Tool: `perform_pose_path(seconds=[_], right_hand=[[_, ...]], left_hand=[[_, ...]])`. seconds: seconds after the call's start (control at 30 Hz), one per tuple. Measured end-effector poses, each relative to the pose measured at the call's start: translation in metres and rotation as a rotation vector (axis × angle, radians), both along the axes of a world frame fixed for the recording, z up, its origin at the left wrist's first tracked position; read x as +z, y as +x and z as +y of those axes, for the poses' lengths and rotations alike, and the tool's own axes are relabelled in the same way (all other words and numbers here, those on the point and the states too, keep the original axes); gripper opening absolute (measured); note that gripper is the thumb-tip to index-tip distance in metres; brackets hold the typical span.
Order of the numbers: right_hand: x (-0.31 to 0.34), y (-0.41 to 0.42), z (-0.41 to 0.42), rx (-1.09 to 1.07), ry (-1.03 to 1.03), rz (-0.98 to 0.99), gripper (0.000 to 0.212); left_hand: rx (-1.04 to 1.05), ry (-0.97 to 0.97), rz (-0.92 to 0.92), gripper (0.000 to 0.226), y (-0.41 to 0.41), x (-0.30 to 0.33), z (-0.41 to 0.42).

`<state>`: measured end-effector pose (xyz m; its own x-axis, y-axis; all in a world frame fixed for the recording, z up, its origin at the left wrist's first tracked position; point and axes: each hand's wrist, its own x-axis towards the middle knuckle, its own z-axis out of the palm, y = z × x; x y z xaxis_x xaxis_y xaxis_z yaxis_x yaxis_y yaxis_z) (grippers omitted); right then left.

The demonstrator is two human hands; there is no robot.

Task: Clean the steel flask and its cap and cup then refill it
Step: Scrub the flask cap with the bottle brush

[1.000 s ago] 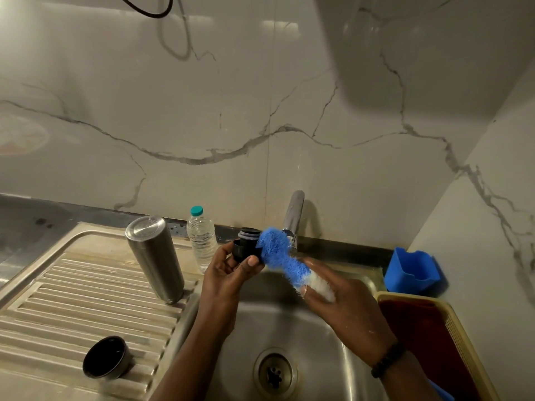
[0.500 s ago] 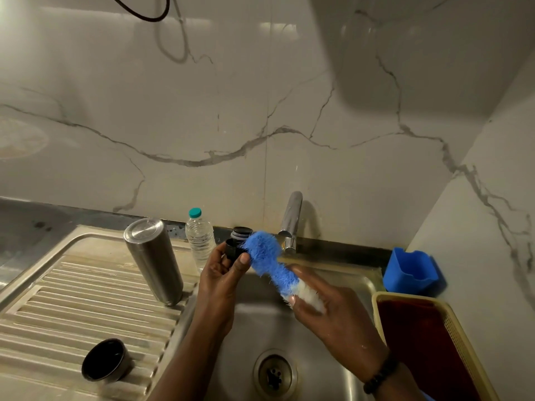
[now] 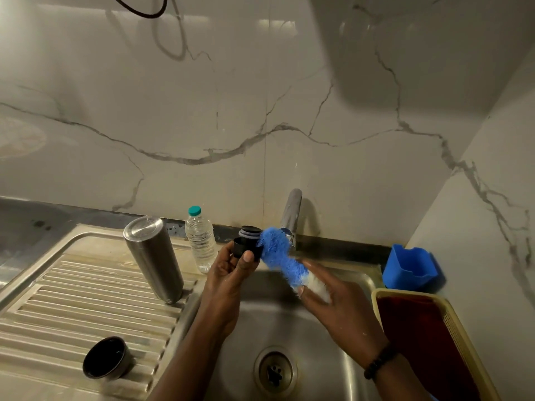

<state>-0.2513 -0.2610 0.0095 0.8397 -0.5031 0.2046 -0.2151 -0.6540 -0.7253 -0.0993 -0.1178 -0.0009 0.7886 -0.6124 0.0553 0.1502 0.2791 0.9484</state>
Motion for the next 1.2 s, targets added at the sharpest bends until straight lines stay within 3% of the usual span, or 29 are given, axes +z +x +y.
perform_pose_path(seconds=[0.17, 0.27, 0.37, 0.67, 1.0, 1.2], right_hand=[[0.003, -0.001, 0.000, 0.005, 0.061, -0.042, 0.057], [0.001, -0.002, 0.000, -0.009, 0.075, -0.043, 0.065], [0.003, -0.002, 0.002, -0.010, 0.055, -0.022, 0.058], [0.001, 0.002, 0.005, -0.047, 0.013, 0.028, 0.056], [-0.002, 0.004, 0.009, -0.049, 0.057, 0.034, 0.056], [0.000, 0.000, 0.014, 0.037, 0.079, 0.064, 0.049]], left_hand=[[-0.005, 0.012, 0.023, 0.081, 0.005, 0.000, 0.000], [0.023, 0.006, 0.011, 0.062, 0.008, -0.001, -0.002], [0.071, 0.041, -0.029, 0.051, 0.007, -0.004, -0.004], [0.130, 0.111, -0.088, 0.047, 0.001, -0.003, -0.007], [0.169, 0.036, -0.083, 0.049, 0.001, -0.001, -0.006], [0.202, 0.015, 0.018, 0.051, 0.007, -0.013, -0.004]])
